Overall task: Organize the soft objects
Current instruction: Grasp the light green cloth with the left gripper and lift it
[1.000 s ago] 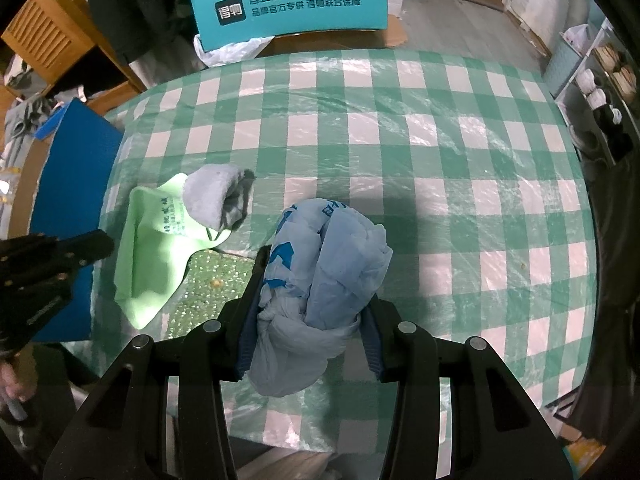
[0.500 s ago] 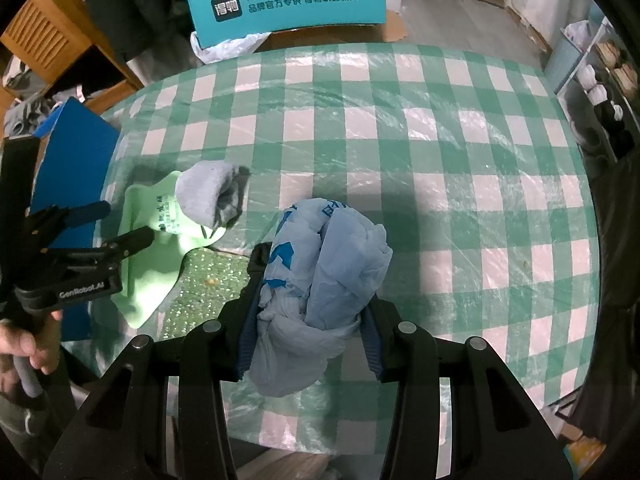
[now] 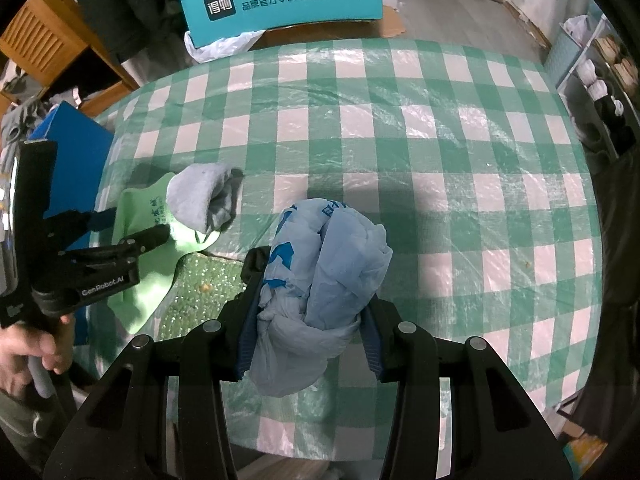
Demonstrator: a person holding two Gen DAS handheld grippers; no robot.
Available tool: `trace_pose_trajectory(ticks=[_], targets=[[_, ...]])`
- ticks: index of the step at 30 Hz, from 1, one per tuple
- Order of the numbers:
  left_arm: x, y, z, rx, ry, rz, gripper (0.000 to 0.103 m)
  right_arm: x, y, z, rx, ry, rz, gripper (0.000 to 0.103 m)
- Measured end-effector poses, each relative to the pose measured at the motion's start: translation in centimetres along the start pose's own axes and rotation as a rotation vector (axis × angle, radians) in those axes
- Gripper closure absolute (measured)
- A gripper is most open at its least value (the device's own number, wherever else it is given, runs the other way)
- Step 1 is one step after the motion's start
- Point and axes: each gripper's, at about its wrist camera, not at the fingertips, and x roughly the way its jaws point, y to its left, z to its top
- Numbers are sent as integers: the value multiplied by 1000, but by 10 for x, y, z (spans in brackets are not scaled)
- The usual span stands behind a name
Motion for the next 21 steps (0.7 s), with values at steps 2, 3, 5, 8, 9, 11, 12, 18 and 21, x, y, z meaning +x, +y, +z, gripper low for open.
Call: trace_pose_trajectory(ticks=[2, 3, 5, 8, 9, 11, 12, 18, 21], targets=[[-1, -2, -2, 8, -3, 17, 68, 0, 0, 0, 0, 0, 0, 60], [-1, -3, -3, 12, -4, 26, 72, 0, 0, 0, -1, 0, 0, 60], [-2, -4, -5, 15, -2, 30, 81, 0, 0, 0, -2, -3, 0, 60], [-3, -4, -9, 15, 5, 23, 93, -1, 1, 0, -3, -6, -1, 60], [-5, -4, -11, 16, -1, 23, 95, -2, 1, 1, -4, -8, 0, 60], [-11, -5, -13, 17, -16, 24, 97, -3, 2, 1, -5, -11, -1, 60], [-14, -6, -14, 19, -19, 21, 97, -3, 2, 1, -5, -13, 0, 60], [-35, -8, -16, 25, -58, 23, 99, -9, 5, 1, -9, -27, 2, 60], [-46, -7, -16, 24, -80, 19, 99, -12, 6, 0, -12, -33, 4, 60]])
